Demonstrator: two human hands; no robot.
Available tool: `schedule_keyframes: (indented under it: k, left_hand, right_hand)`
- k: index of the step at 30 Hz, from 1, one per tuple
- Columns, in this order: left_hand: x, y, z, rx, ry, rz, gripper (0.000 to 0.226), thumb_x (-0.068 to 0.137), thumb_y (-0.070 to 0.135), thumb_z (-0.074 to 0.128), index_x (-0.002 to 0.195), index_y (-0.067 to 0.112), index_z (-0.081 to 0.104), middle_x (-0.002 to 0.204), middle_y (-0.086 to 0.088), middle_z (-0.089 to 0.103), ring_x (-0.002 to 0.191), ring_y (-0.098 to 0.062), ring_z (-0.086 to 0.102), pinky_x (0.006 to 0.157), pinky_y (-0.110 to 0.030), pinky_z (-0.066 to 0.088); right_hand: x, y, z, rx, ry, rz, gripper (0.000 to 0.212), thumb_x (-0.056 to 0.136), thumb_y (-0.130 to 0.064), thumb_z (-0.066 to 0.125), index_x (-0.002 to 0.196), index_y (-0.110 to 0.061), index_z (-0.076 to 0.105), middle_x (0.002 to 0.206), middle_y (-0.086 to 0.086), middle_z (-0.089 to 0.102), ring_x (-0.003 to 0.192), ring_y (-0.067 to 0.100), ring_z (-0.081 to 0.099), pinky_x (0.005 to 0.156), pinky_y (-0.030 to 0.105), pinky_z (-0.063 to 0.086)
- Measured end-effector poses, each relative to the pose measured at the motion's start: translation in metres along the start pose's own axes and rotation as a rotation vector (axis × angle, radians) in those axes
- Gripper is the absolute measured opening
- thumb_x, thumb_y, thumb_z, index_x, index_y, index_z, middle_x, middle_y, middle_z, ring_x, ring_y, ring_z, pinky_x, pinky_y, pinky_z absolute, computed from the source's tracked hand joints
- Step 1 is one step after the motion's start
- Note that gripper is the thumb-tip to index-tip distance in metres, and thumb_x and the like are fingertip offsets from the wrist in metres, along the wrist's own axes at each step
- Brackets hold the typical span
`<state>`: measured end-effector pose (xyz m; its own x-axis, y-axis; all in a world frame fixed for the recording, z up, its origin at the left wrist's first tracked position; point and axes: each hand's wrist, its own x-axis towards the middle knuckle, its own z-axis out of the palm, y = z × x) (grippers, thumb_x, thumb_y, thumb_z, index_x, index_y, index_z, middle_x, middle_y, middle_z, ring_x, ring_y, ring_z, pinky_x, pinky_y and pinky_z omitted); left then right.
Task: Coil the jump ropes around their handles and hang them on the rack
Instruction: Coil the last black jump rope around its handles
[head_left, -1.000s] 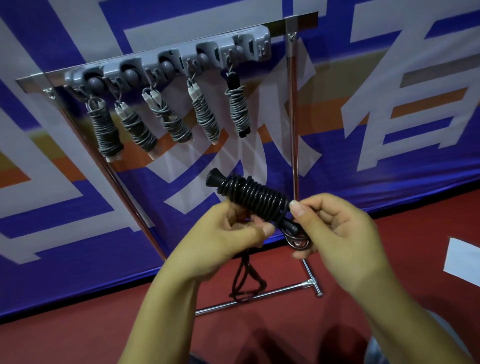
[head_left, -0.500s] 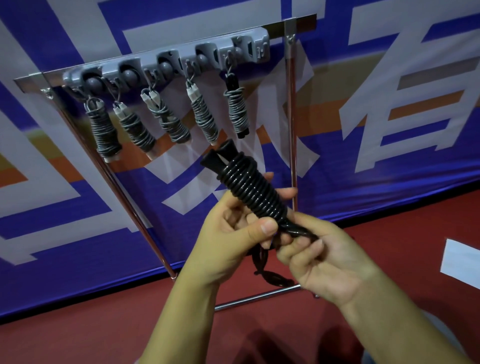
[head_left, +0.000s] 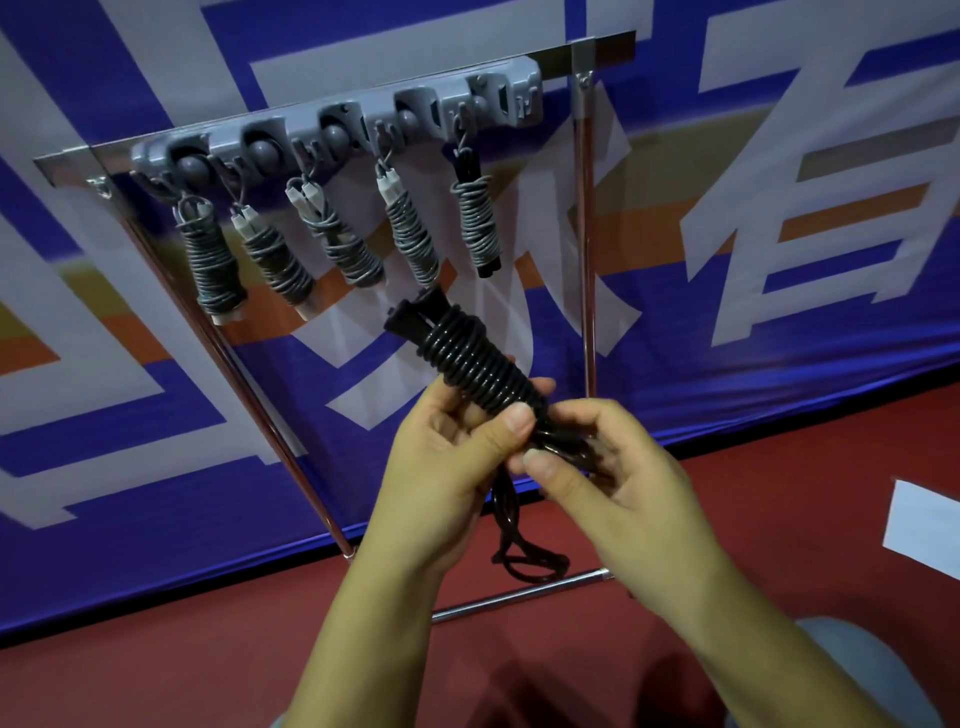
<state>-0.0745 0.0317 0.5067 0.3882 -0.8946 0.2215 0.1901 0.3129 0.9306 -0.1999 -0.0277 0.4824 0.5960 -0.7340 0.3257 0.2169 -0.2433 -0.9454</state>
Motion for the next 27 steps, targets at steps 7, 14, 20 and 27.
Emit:
schedule_keyframes:
  k: [7,14,20,27]
  left_hand:
    - [-0.003,0.006,0.000,0.021,-0.090,0.016,0.035,0.070,0.013,0.071,0.102,0.010,0.058,0.103,-0.015,0.069,0.057,-0.011,0.057,0.059,-0.022,0.050]
    - [-0.004,0.016,-0.019,-0.033,-0.397,-0.056,0.054,0.074,0.012,0.078,0.123,0.023,0.058,0.117,-0.013,0.063,0.070,-0.018,0.062,0.072,-0.033,0.052]
    - [-0.003,0.022,-0.021,0.030,-0.404,-0.065,0.056,0.071,0.013,0.080,0.122,0.027,0.059,0.091,-0.001,0.067,0.066,-0.015,0.063,0.067,-0.026,0.053]
    - [-0.001,0.024,-0.024,0.072,-0.400,-0.076,0.050,0.068,0.012,0.081,0.113,0.027,0.064,0.081,0.000,0.067,0.067,-0.013,0.063,0.066,-0.025,0.053]
  right_hand:
    - [0.001,-0.004,-0.006,-0.115,0.055,-0.168,0.020,0.076,-0.045,0.060,0.096,-0.042,0.060,0.092,-0.011,0.071,0.090,0.005,0.068,0.078,0.016,0.050]
    - [-0.004,-0.013,-0.010,-0.149,0.069,-0.255,0.020,0.079,-0.041,0.059,0.093,-0.057,0.059,0.091,-0.017,0.069,0.079,-0.003,0.067,0.070,0.005,0.045]
    - [-0.006,-0.019,-0.010,-0.068,0.013,-0.126,0.019,0.076,-0.039,0.069,0.084,-0.055,0.062,0.078,-0.017,0.070,0.065,0.003,0.068,0.063,0.011,0.049]
    - [-0.004,-0.026,-0.010,0.093,-0.009,0.050,0.012,0.069,-0.040,0.059,0.077,-0.036,0.068,0.066,-0.002,0.070,0.056,0.014,0.068,0.056,0.020,0.052]
